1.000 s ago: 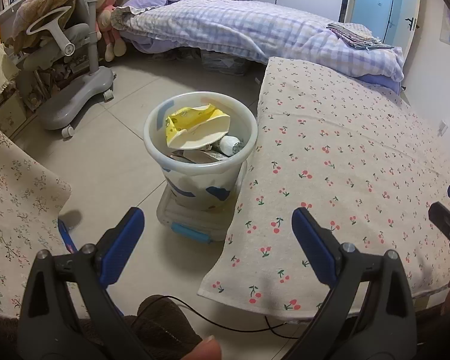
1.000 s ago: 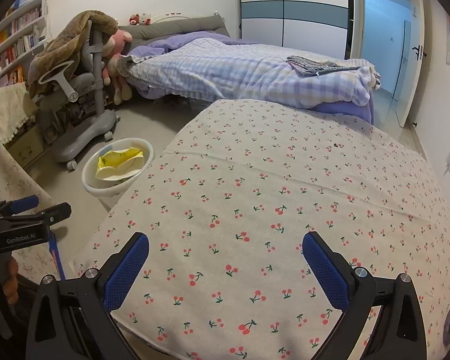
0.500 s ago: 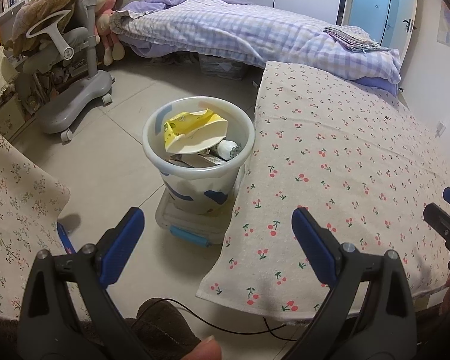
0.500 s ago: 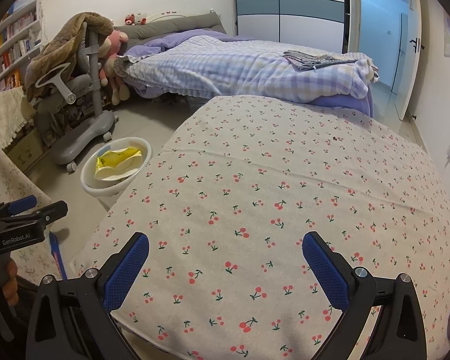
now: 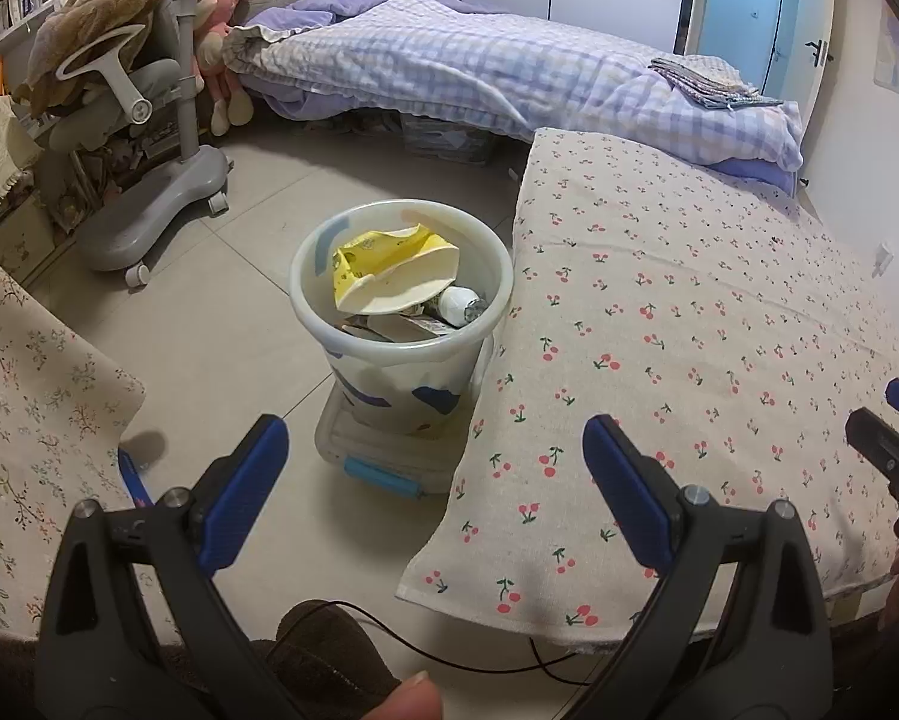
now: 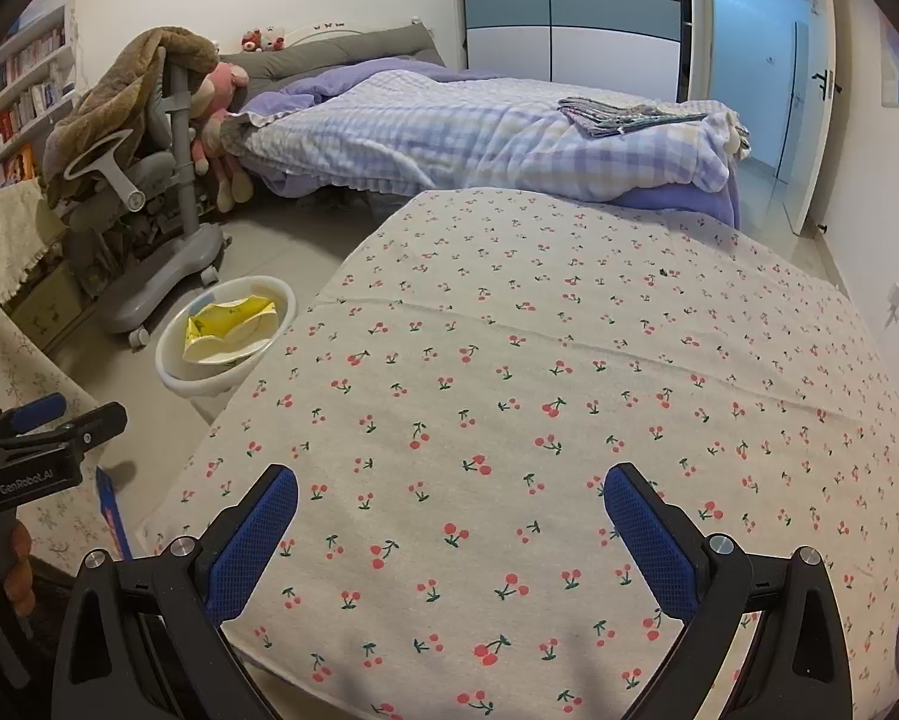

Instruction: Collect trash

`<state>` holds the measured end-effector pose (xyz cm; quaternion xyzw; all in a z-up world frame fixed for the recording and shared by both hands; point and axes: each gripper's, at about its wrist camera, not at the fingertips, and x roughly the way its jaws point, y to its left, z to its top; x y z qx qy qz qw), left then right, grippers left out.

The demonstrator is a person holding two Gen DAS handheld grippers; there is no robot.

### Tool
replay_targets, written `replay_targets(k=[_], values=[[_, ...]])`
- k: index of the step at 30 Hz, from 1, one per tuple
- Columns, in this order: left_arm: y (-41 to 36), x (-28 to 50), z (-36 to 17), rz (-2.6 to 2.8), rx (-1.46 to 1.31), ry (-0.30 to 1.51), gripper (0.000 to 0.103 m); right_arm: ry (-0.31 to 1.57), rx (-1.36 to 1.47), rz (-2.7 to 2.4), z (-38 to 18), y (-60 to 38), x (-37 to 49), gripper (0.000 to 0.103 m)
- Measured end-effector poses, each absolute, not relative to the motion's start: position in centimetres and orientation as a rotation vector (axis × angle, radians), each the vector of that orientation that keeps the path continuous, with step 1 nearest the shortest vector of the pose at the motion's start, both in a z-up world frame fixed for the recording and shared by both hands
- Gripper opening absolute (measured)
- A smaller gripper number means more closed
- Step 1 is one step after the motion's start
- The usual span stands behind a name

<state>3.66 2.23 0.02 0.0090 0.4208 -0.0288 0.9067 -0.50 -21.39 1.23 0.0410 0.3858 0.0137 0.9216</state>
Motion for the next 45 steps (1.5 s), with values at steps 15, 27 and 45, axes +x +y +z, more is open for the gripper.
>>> replay_targets(k=[15, 27, 45], values=[[2.0, 3.5, 0.2, -0.065, 0.022, 0.861, 0.098, 0.791, 0.089, 0.025, 1.2, -21.3, -0.4, 0.103], [1.9, 3.6, 0.3, -0.065, 0.023, 0.858, 0.098, 0.789, 0.089, 0.023, 1.3, -21.4, -0.4, 0.103], [2.2, 4.4, 0.7, -0.069, 0.009, 0.878, 0.098, 0.757, 0.081, -0.001, 1.9, -21.3, 0.7, 0.103]])
